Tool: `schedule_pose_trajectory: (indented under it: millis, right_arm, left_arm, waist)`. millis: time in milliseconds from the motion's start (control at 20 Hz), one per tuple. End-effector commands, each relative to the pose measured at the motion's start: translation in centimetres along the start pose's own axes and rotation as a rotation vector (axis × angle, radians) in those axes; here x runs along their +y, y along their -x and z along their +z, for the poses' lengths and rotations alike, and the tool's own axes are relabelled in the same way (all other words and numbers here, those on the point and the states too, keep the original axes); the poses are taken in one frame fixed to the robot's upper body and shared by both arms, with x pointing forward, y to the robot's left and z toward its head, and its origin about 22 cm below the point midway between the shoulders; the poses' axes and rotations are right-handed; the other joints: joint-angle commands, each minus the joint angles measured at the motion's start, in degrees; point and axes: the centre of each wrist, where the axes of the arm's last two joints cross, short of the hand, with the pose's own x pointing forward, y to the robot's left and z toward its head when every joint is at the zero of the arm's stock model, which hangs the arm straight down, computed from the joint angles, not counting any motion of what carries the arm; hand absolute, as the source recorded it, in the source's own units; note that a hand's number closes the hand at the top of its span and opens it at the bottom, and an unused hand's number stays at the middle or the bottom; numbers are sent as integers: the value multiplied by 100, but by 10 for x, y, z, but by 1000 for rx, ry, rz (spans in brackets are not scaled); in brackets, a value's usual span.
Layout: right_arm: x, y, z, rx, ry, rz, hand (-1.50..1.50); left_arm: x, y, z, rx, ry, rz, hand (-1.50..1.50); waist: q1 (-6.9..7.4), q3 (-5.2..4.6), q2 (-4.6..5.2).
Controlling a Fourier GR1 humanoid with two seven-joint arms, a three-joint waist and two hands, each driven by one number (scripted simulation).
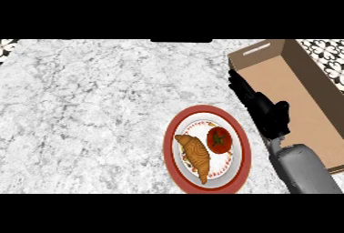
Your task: Pick the tomato from the plate and place it in the cardboard box
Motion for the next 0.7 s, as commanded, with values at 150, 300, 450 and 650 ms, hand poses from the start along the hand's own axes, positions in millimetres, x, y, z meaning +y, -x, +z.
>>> schedule_pose_trajectory:
  millis: [150,300,450,650]
  right_arm:
    - [-67,-12,39,-159,585,90,150]
    - [-121,18,79,93,625,594,150]
    - [-104,40,108,-5,1025,433,-150]
    - [-61,26,135,-171,1003,600,-150]
  left_arm:
    - [-21,32,42,326,-5,186,0]
    - [-30,41,57,447,9,253,0]
    - [-51,40,76,553,42,379,0]
    - [-65,32,72,569,96,407,0]
  waist:
    - [-518,183,-64]
    - [-861,-22,85]
    - [-633,189,-15]
    - [-338,180,6]
